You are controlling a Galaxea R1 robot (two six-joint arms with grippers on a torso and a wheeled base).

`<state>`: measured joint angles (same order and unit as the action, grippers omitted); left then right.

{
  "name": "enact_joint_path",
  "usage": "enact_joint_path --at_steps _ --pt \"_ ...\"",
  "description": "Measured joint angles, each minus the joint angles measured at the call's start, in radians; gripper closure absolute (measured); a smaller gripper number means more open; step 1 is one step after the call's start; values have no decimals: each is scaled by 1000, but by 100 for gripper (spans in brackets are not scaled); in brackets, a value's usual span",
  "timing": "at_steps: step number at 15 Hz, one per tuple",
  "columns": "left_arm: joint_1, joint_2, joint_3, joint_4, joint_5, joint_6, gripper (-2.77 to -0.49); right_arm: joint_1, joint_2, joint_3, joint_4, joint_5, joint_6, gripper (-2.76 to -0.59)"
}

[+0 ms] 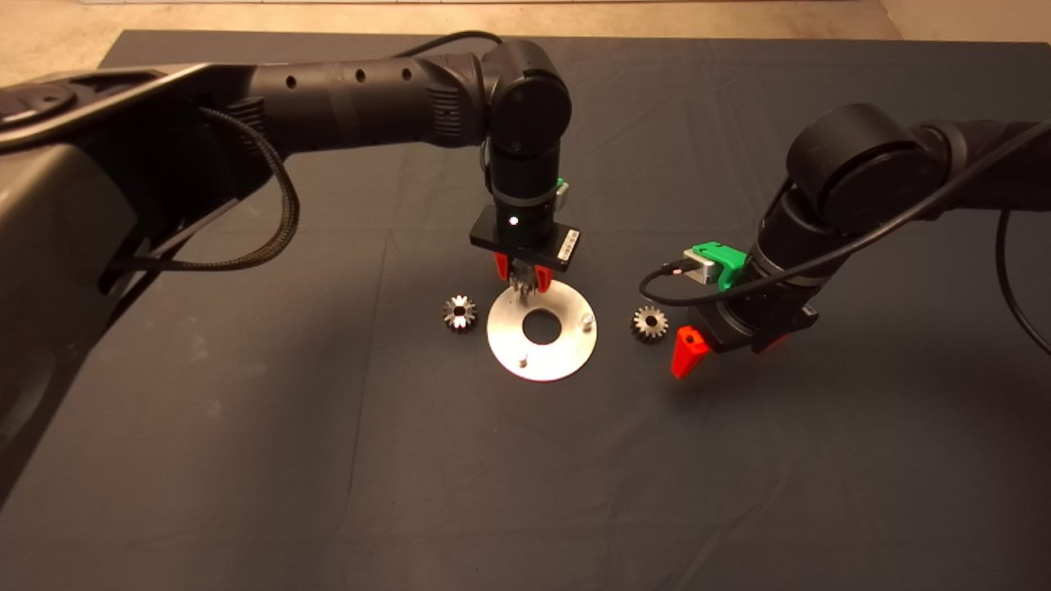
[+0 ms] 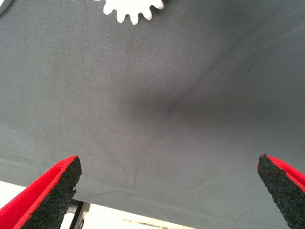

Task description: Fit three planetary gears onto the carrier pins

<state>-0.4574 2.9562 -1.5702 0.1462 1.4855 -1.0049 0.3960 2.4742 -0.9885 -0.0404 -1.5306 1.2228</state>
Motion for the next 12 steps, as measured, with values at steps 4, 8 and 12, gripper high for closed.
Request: enact_joint_path --at_steps 4,8,12 --pt "0 0 0 0 0 0 -93 0 0 0 0 0 0 -276" --pt "5 0 0 3 0 0 -93 0 0 0 0 0 0 -276" --pt "23 0 0 8 0 0 -93 0 0 0 0 0 0 -276"
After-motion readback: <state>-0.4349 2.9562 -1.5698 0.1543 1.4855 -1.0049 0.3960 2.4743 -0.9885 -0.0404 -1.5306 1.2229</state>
